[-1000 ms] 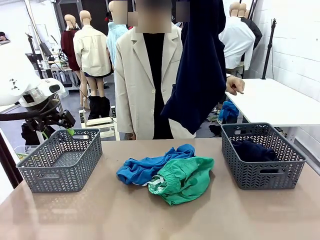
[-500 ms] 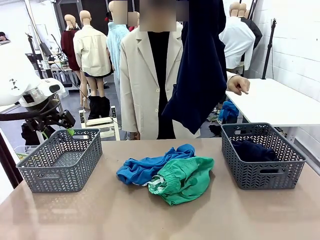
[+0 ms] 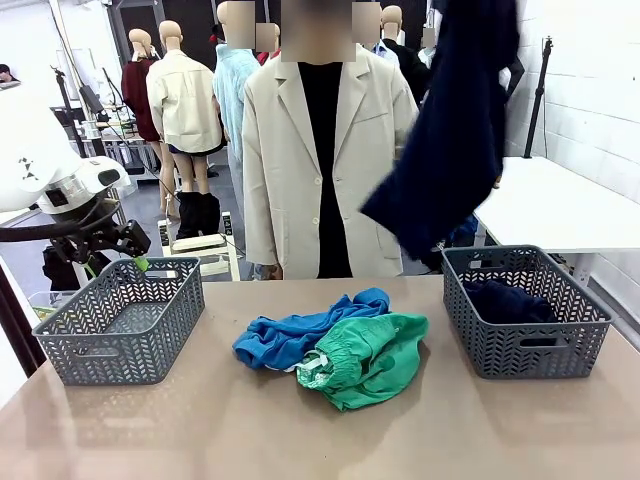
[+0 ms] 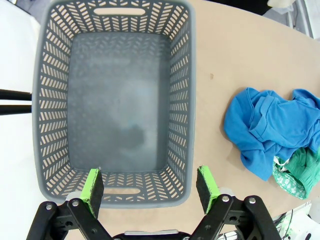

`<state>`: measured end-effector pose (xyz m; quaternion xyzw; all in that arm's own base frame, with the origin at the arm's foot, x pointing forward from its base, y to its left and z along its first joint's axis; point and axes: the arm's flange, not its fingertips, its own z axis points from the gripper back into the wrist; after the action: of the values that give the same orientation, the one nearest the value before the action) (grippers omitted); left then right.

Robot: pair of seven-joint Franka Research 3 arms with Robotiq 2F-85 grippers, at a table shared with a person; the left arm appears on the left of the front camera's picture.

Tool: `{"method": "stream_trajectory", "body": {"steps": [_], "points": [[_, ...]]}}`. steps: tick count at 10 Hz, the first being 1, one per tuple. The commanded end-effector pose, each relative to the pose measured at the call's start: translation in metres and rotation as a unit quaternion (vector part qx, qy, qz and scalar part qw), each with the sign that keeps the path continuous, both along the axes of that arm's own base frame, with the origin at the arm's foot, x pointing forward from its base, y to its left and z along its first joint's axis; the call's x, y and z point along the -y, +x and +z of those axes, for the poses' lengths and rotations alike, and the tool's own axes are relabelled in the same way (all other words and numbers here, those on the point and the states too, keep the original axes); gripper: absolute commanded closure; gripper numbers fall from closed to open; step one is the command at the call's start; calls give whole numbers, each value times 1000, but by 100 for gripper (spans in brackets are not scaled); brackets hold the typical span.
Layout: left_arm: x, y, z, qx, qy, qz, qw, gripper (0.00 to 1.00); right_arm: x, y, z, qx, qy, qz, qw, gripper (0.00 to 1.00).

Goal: Sort the tops and bottoms.
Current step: Sort the clothes according to human instructions.

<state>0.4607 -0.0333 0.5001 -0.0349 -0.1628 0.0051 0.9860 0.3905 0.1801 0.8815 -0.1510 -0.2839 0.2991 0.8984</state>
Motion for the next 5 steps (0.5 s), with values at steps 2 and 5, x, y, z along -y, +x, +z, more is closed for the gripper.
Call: {"method": "stream_trajectory", "body": {"steps": [2,5], "points": [[1,-3,1,-4,-2,10,1000,4,69,6,-63,-21,18,-1,1000,100],[1,-3,1,-4,-2,10,1000,4,119,32,-111,-13,56,-22,998,100]]}}
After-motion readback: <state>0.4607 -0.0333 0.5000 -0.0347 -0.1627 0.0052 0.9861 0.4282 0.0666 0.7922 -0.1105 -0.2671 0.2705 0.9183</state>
